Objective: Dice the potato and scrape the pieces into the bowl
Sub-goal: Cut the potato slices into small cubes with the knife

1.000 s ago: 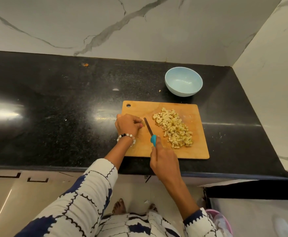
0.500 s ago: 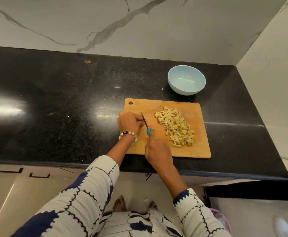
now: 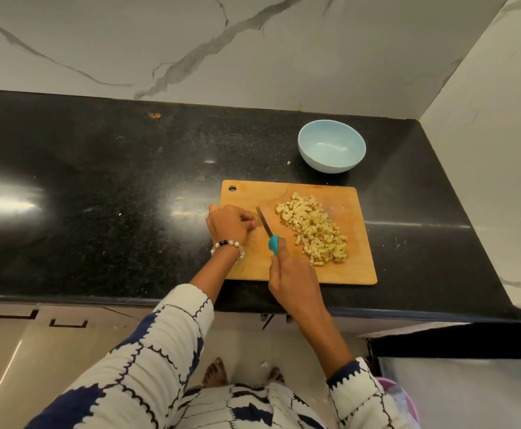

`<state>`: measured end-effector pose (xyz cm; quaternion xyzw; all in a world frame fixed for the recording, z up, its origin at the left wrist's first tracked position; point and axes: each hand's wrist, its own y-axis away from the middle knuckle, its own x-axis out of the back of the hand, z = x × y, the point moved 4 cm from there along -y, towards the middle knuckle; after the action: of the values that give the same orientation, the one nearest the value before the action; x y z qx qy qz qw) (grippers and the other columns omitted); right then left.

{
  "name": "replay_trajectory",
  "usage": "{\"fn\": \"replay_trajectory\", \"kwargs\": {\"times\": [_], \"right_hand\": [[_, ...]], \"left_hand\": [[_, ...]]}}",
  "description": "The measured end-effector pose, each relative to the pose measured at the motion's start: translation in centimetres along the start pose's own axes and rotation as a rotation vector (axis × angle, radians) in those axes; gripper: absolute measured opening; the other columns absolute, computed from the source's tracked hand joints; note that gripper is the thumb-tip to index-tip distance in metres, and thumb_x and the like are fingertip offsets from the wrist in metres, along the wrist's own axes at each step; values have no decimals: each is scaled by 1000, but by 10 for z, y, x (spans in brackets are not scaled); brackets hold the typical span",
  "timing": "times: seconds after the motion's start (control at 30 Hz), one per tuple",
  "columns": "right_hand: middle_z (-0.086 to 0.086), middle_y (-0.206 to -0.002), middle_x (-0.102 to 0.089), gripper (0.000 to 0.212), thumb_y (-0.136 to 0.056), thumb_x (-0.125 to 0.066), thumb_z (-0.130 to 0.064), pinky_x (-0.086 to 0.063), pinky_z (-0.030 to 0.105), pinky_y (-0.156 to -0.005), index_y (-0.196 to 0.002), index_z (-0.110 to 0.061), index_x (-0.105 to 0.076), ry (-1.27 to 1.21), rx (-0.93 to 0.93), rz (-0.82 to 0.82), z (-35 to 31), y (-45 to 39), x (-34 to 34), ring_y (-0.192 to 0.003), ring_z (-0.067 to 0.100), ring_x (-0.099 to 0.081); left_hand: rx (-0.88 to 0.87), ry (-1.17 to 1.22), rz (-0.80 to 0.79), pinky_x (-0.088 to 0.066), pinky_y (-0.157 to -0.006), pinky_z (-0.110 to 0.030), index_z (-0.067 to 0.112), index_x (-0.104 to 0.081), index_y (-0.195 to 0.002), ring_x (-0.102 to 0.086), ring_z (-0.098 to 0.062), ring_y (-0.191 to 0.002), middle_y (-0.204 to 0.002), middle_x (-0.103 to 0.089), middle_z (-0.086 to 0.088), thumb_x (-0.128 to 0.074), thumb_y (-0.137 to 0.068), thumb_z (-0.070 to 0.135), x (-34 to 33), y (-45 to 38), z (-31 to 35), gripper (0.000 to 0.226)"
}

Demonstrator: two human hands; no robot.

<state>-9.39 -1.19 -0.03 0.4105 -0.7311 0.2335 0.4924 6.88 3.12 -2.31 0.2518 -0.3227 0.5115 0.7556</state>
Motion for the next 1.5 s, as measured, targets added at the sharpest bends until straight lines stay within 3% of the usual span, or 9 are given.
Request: {"fn": "replay_trajectory", "kwargs": {"times": [0.3, 0.47, 0.67, 0.83, 1.03, 1.23, 1.5], "right_hand": [[12, -80, -59, 56, -99, -30, -21, -32, 34, -53, -150, -8, -10, 96, -9, -62, -9, -14, -15, -62, 24, -49], [10, -79, -46, 61, -99, -32, -18, -29, 33, -54, -150, -8, -2, 151, -25, -104, -14, -13, -16, -64, 23, -43], [15, -98, -57, 64, -100, -32, -21, -33, 35, -62, -150, -10, 7, 164, -57, -218, -5, 25, -17, -70, 23, -41], [8, -82, -57, 56, -100, -30, -27, -32, 33, -59, -151, -13, -9, 45, -38, -120, 1, 28, -2, -66, 21, -46], [6, -74, -60, 52, -100, -33, -28, -45, 35, -59, -148, -12, -21, -53, -6, -3, -8, 5, 4, -64, 21, -57], [4, -72, -58, 54, -100, -31, -30, -47, 33, -55, -150, -13, -17, 18, 5, -51, -15, -8, -6, -59, 17, -54], [9, -81, -49, 60, -99, -31, -19, -34, 33, -58, -150, -9, 0, 147, -35, -108, -21, -7, -15, -66, 22, -45]], "left_hand": [[-80, -84, -21, -44, -79, -32, 21, -75, -93, -44, -20, -98, -89, -73, 5, -70, -81, 29, 1, -2, -1, 16], [-44, -88, -26, -40, -78, -28, 22, -76, -91, -42, -20, -99, -87, -73, 6, -69, -81, 30, -3, -5, -3, 14], [24, -94, -14, -33, -77, -27, 26, -76, -88, -43, -21, -100, -85, -72, 6, -73, -74, 42, -2, -8, -4, 22], [105, -174, 2, -27, -76, -31, 32, -75, -86, -44, -21, -105, -86, -70, 7, -75, -70, 45, 3, -6, -2, 21], [129, -101, 1, -29, -80, -34, 30, -74, -86, -44, -22, -106, -90, -71, 6, -73, -73, 44, 1, -3, -7, 19], [158, -52, -10, -32, -84, -37, 31, -75, -87, -44, -25, -107, -92, -71, 5, -71, -76, 42, -1, -4, -14, 16], [194, -77, 0, -28, -79, -35, 34, -75, -85, -43, -22, -103, -90, -71, 8, -70, -77, 43, -2, -5, -14, 13]]}}
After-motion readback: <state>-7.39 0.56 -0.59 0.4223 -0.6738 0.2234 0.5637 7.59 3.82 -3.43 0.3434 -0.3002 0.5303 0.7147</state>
